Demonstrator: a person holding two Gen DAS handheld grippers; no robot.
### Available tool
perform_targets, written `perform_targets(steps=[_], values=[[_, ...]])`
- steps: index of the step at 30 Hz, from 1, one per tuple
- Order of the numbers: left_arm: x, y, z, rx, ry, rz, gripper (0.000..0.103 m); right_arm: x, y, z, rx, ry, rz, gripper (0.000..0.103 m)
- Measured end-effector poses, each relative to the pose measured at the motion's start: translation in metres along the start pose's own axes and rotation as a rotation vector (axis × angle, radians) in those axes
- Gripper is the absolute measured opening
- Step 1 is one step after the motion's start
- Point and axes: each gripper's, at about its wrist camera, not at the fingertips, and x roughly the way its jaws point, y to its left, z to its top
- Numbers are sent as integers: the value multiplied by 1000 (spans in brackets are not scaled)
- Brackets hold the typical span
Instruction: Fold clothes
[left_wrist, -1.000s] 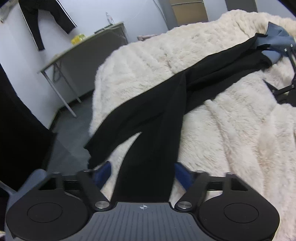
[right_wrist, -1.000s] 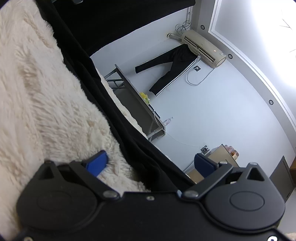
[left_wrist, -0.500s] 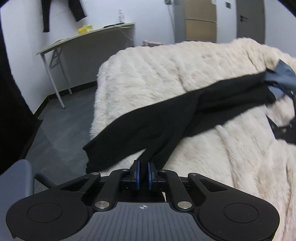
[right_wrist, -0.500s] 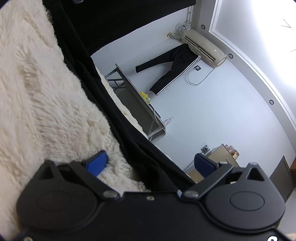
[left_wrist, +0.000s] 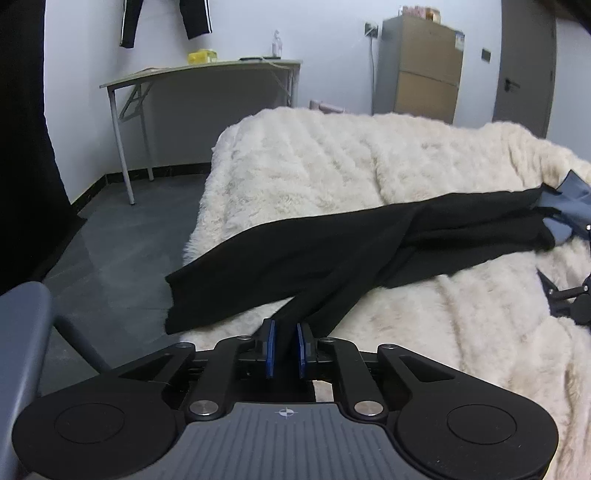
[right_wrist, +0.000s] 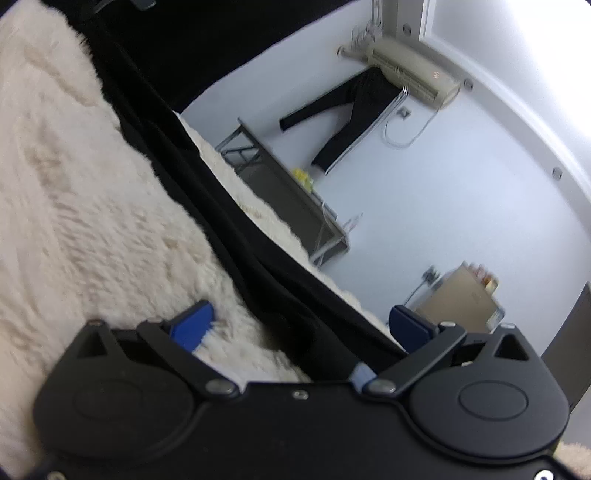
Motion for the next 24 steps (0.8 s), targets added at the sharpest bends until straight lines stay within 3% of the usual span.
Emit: perform_targets(steps=[3, 6, 7, 9, 10, 11, 12, 16, 19, 24], values=[[-5, -3, 1, 23, -14, -4, 10, 14, -17, 10, 126, 64, 55, 103], [-9, -4, -1, 35, -15, -24, 12, 26, -67, 22, 474, 48, 171, 103], [-12, -5, 0, 43, -21, -25, 17, 29, -76, 18, 567, 41, 169, 103], [-17, -10, 1, 81, -22, -5, 46, 35, -89, 5, 734, 29, 136, 103], [-20, -13, 1, 108, -19, 12, 75, 42, -87, -1, 761, 65, 121, 103], [-22, -16, 1, 137, -14, 26, 80, 49, -83, -7, 770, 114, 107, 103], [-24, -19, -1, 174, -2, 28, 80, 56, -79, -12, 778, 163, 93, 103], [-28, -28, -9, 293, 57, 37, 77, 71, -66, -6, 715, 164, 98, 103], [-18, -27, -13, 300, 132, 55, 58, 79, -62, -10, 703, 168, 118, 103], [-6, -24, -15, 304, 160, 117, 56, 80, -51, -8, 660, 176, 110, 103]])
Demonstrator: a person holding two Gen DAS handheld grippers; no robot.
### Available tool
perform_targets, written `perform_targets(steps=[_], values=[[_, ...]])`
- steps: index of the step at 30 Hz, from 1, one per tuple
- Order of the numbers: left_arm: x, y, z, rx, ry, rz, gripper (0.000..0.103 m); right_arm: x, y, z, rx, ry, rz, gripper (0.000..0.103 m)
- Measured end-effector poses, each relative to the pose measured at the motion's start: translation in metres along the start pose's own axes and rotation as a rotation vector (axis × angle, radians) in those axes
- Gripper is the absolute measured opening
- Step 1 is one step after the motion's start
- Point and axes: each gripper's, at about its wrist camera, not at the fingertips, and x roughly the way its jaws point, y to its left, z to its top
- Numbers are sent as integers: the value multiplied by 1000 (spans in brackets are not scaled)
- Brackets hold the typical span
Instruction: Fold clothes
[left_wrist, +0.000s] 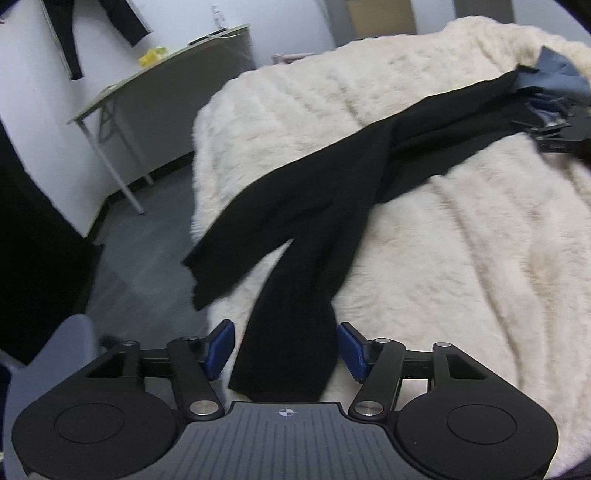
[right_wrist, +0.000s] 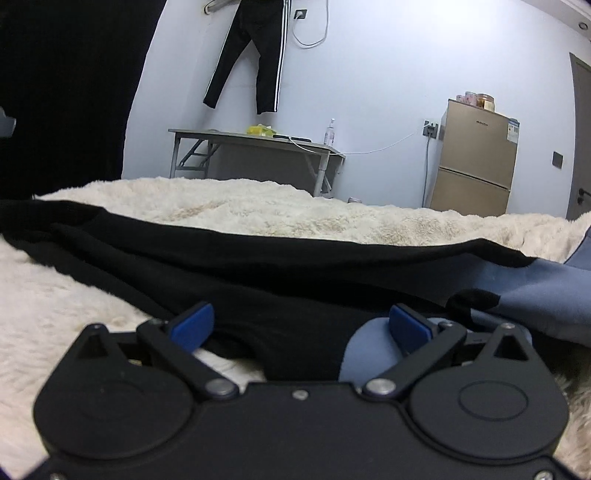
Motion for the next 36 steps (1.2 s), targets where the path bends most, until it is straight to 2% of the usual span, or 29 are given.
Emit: perform_targets(steps=[1, 3, 4, 8, 17, 19, 22, 23, 25, 26, 27, 29, 32, 33, 34, 35, 36], values=[[1, 1, -1, -6, 2, 1, 55, 0, 2, -2, -7, 4, -3, 103], [2, 7, -1, -20, 1, -25, 32, 0, 4, -5, -18, 10, -9, 103], [2, 11, 0, -24, -8, -30, 8, 0, 5, -6, -23, 14, -11, 103], [4, 32, 10, -30, -43, -38, 4, 1, 7, -6, -33, 16, -17, 103], [21, 94, 55, -25, -118, -16, 4, 5, 14, -8, -81, 20, -39, 103], [42, 106, 63, -34, -85, 22, 10, 5, 13, -10, -90, 15, -42, 103], [65, 119, 63, -61, -40, 49, 13, 5, 13, -10, -95, 11, -44, 103], [72, 124, 61, -76, -20, 50, 26, 6, 13, -10, -96, 10, -45, 103], [86, 135, 55, -112, 16, 52, 42, 6, 13, -11, -96, 9, -45, 103], [87, 142, 50, -146, 19, 50, 45, 6, 13, -11, -96, 8, -44, 103], [87, 149, 45, -188, 20, 45, 45, 6, 13, -11, -97, 6, -44, 103], [83, 173, 28, -351, -7, 7, 55, 7, 14, -12, -100, 3, -45, 103], [79, 201, 5, -549, -46, -65, 61, 7, 13, -12, -104, 2, -44, 103], [80, 212, -8, -641, -60, -118, 63, 7, 13, -12, -104, 2, -44, 103], [83, 220, -20, -719, -68, -171, 70, 7, 12, -13, -105, 1, -43, 103], [87, 222, -27, -757, -69, -196, 78, 7, 12, -13, -106, 1, -43, 103], [90, 224, -34, -791, -74, -224, 78, 7, 11, -13, -106, 1, -43, 103]])
